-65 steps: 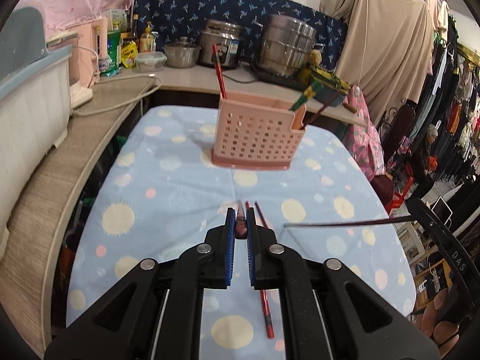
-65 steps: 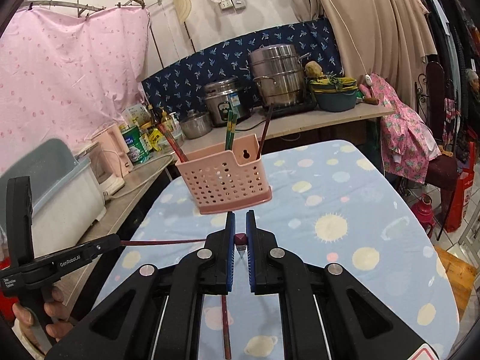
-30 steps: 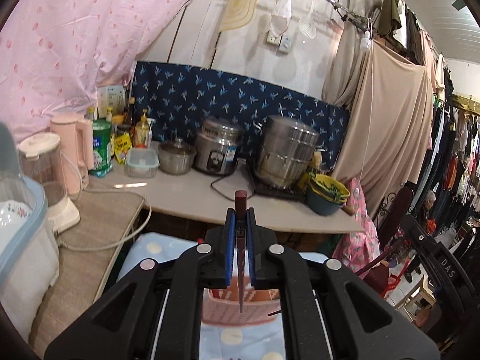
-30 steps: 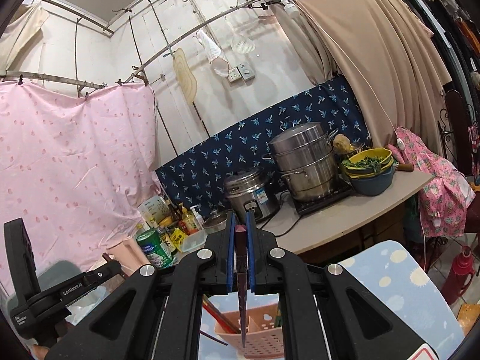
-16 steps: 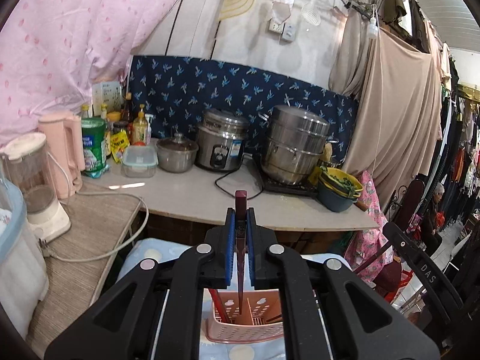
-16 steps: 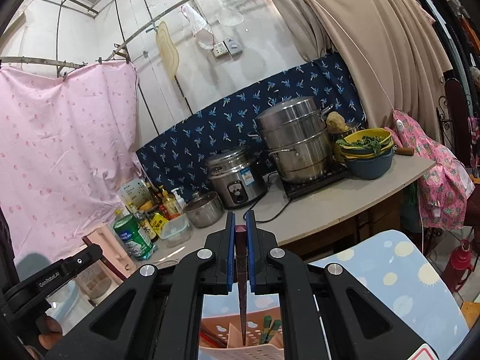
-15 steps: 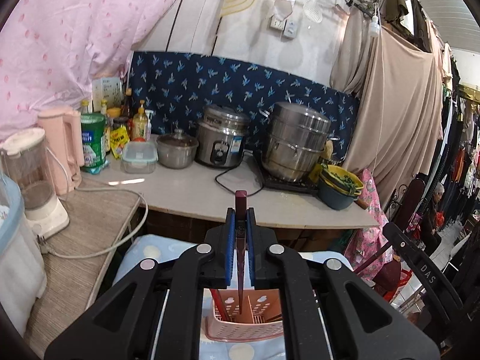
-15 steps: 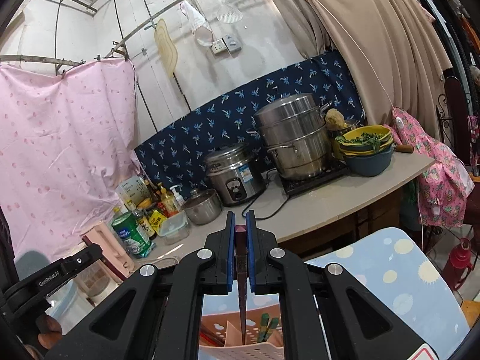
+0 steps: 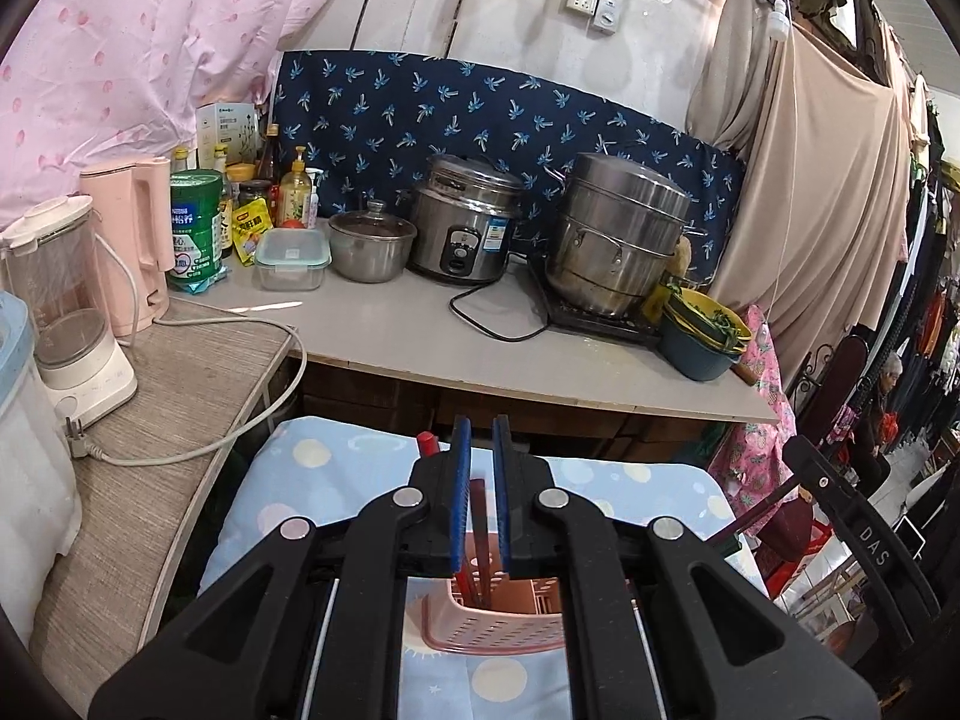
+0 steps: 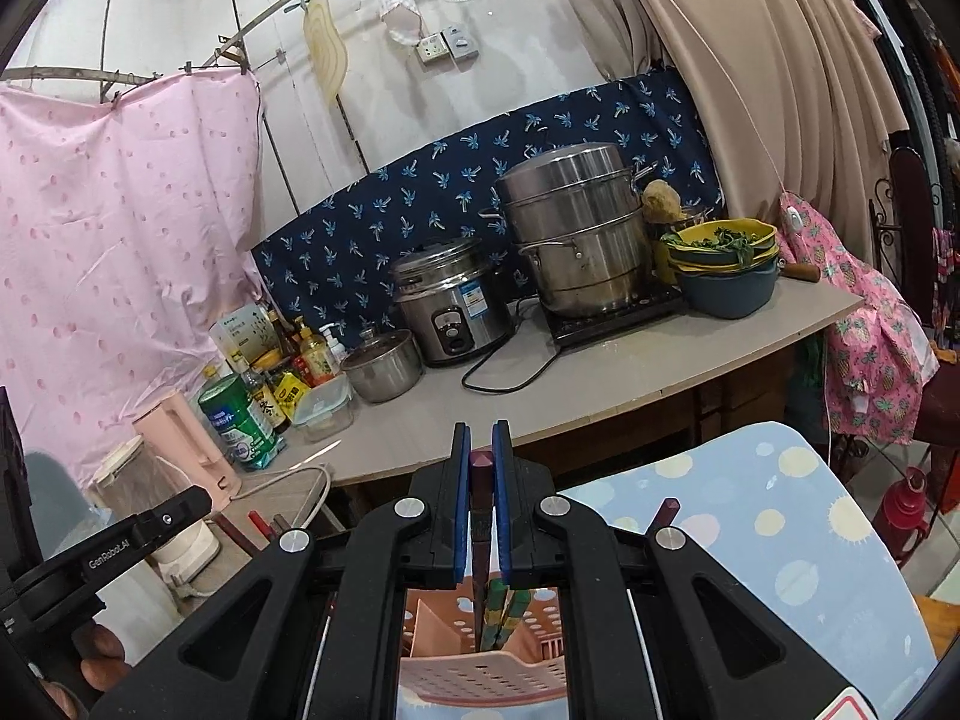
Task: Organize utensils
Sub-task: 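Lower both chopsticks into the pink basket and open both tools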
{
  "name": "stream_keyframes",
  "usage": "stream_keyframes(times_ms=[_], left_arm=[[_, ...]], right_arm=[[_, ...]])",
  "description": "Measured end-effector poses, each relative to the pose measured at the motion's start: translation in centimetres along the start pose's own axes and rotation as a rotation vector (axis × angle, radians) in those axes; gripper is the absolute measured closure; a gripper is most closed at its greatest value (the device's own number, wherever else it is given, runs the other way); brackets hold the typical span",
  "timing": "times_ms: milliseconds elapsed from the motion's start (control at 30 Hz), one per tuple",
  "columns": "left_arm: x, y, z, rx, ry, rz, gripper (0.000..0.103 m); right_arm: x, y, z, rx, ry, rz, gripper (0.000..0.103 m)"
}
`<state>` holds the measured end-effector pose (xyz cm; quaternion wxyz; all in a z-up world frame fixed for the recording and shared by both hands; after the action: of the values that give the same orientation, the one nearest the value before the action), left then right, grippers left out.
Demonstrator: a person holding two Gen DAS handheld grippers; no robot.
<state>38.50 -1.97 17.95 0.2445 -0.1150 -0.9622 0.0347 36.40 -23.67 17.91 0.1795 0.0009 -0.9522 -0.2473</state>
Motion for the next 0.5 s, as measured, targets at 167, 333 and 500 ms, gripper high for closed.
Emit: stream_keyframes(times_ms=[167, 333, 500], left_arm=[[0.6, -0.3, 0.0, -0.016, -0.013, 0.000, 0.092], [1.5, -0.8, 0.0, -0.030, -0.024, -0.003, 0.084], [2.5, -1.0, 0.5, -0.042, -0.025, -0.005, 0.084]], right_arm=[[0.7, 0.0, -0.1, 0.004, -0.012, 0.003, 0.092], [1.9, 0.5, -0.3, 0.017, -0.022, -0.009, 0.092], [3.2, 1.0, 0.0, 0.035, -0.024, -0.021, 0.092]])
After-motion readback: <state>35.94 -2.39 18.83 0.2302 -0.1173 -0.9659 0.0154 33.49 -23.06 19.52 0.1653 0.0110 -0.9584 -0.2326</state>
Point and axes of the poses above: each gripper's, at about its wrist camera, not at the fingertips, and x roughly against the way its jaws point, y to its left, z to its underside, the point moved 8 cm from there along -x, roughly the way its jaws point, and after that the axes turned 8 degrees about -x, right-handed, at the moved point
